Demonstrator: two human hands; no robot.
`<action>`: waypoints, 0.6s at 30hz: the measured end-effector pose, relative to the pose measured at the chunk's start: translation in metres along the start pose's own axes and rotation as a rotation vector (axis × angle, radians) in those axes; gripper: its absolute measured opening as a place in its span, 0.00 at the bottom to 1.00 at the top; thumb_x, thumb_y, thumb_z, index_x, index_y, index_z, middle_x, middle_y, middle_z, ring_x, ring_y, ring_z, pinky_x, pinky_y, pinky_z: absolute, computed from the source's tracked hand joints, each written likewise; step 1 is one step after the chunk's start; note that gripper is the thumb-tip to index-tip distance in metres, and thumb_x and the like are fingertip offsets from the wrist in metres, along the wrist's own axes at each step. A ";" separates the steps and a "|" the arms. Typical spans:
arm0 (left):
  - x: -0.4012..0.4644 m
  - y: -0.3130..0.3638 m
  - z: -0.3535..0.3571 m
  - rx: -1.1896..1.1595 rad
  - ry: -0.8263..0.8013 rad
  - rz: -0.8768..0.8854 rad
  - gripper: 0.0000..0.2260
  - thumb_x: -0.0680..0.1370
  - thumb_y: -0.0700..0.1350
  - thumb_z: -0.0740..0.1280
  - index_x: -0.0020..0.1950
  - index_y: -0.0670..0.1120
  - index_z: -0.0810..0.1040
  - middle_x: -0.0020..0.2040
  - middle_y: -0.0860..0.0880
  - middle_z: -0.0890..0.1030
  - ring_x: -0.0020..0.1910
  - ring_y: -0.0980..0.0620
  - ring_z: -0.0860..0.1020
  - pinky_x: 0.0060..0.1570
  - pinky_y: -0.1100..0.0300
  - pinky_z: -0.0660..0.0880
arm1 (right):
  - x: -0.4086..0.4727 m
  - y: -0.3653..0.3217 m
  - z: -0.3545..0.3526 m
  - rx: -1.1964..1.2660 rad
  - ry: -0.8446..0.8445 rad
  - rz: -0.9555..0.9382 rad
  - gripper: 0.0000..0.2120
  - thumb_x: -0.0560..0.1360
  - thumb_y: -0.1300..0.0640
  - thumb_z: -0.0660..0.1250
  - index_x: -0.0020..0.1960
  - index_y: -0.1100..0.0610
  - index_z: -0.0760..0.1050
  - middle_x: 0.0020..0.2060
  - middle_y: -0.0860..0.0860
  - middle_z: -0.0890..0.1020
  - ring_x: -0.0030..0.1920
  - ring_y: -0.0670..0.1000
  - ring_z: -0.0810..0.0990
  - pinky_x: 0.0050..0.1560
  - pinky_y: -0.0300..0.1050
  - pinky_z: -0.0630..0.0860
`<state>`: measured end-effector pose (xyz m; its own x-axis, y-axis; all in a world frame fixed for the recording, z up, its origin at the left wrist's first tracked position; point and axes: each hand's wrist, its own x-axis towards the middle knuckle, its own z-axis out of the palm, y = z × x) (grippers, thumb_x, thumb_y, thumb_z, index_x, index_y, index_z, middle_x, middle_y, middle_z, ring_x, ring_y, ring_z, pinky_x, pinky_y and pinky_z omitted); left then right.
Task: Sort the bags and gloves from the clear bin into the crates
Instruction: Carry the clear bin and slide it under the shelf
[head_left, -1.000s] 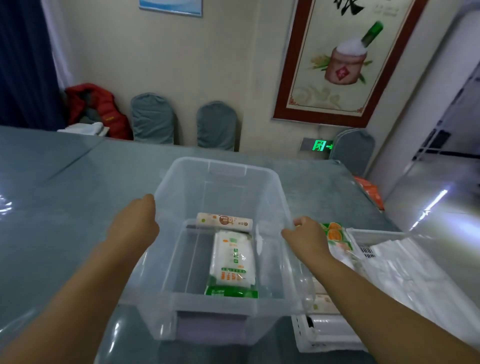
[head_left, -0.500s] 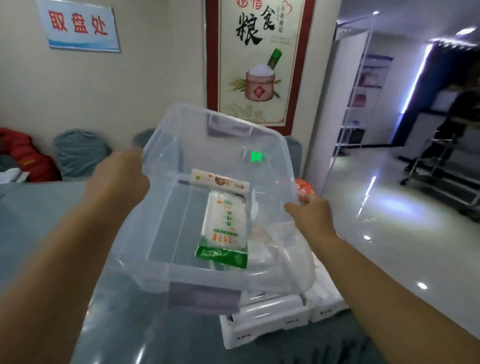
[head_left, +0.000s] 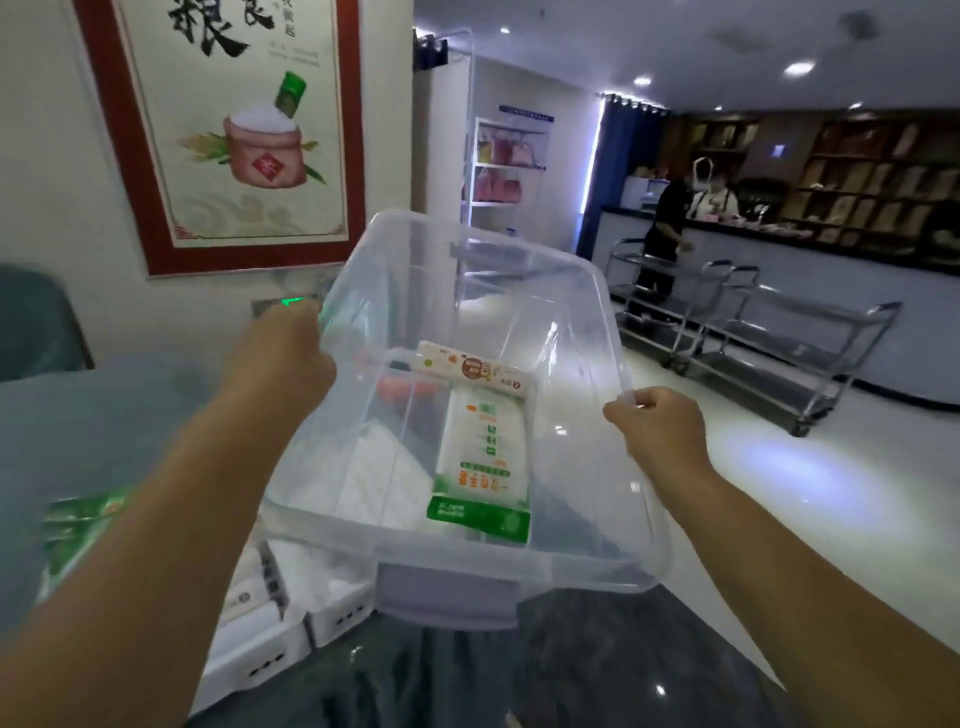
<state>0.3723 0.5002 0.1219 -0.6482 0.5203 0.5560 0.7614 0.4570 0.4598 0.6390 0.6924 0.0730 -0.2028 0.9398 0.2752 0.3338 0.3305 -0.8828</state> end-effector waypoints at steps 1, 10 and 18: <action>0.003 0.017 0.018 0.002 -0.021 0.012 0.15 0.69 0.34 0.64 0.54 0.41 0.76 0.49 0.36 0.79 0.46 0.34 0.77 0.46 0.50 0.73 | 0.009 0.012 -0.016 -0.010 0.021 0.019 0.03 0.67 0.57 0.69 0.36 0.54 0.75 0.32 0.51 0.79 0.31 0.51 0.76 0.33 0.42 0.72; 0.039 0.125 0.183 -0.093 -0.255 0.089 0.13 0.70 0.36 0.65 0.53 0.43 0.77 0.47 0.40 0.80 0.41 0.39 0.77 0.38 0.54 0.72 | 0.098 0.113 -0.099 -0.164 0.186 0.158 0.04 0.70 0.56 0.69 0.42 0.56 0.76 0.36 0.49 0.78 0.35 0.50 0.77 0.32 0.39 0.69; 0.115 0.184 0.352 -0.208 -0.434 0.072 0.10 0.71 0.34 0.64 0.52 0.40 0.75 0.44 0.40 0.77 0.40 0.43 0.73 0.39 0.55 0.69 | 0.231 0.187 -0.104 -0.259 0.268 0.260 0.04 0.69 0.58 0.69 0.42 0.57 0.77 0.35 0.47 0.78 0.35 0.47 0.76 0.31 0.39 0.68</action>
<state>0.4326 0.8978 0.0265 -0.5063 0.8185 0.2713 0.7625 0.2780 0.5842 0.7506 0.9807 0.0113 0.1525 0.9726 0.1758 0.5687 0.0591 -0.8204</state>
